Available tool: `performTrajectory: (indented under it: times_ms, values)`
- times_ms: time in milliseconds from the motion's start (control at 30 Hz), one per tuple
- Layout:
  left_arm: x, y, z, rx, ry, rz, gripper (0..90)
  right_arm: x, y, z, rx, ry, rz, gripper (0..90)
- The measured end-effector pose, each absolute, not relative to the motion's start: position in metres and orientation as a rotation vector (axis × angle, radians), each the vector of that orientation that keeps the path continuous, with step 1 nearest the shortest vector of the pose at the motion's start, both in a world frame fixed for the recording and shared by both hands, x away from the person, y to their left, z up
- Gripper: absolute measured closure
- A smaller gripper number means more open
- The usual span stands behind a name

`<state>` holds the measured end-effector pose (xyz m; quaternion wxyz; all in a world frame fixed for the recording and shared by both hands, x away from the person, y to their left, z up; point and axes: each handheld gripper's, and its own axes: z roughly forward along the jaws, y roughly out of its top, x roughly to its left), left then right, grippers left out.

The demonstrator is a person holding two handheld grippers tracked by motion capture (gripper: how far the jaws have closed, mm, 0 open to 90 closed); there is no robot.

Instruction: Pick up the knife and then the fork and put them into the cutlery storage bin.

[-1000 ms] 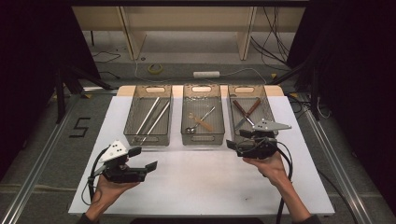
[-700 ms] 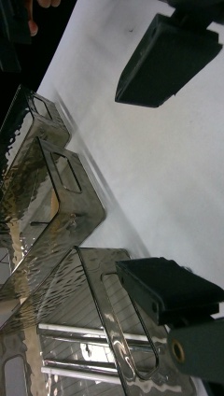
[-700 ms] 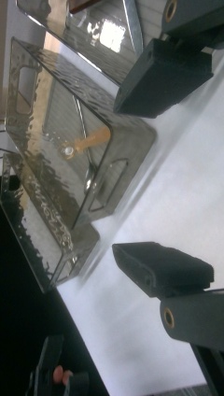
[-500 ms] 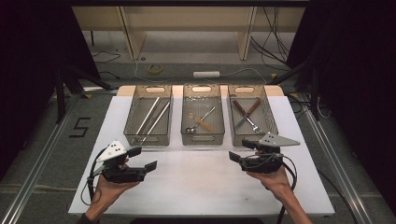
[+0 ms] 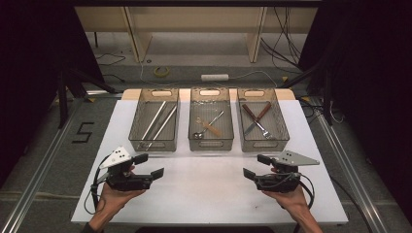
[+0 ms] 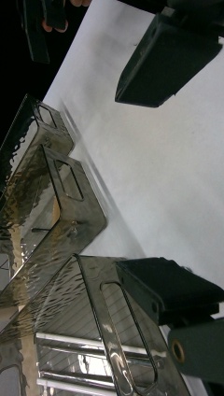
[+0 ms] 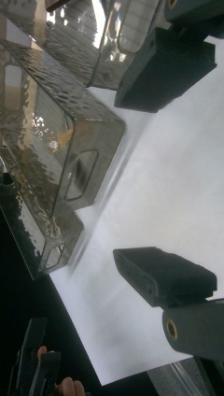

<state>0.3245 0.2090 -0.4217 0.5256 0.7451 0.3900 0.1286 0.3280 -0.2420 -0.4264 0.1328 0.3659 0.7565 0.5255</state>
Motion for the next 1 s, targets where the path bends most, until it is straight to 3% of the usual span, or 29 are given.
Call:
performTrajectory:
  times_ms: [1000]
  values:
    - [0.325, 0.2086, -0.4228, 1.783, 0.939, 0.293, 15.6, 0.3246, -0.2431, -0.432, 1.084, 2.206, 1.495, 21.9]
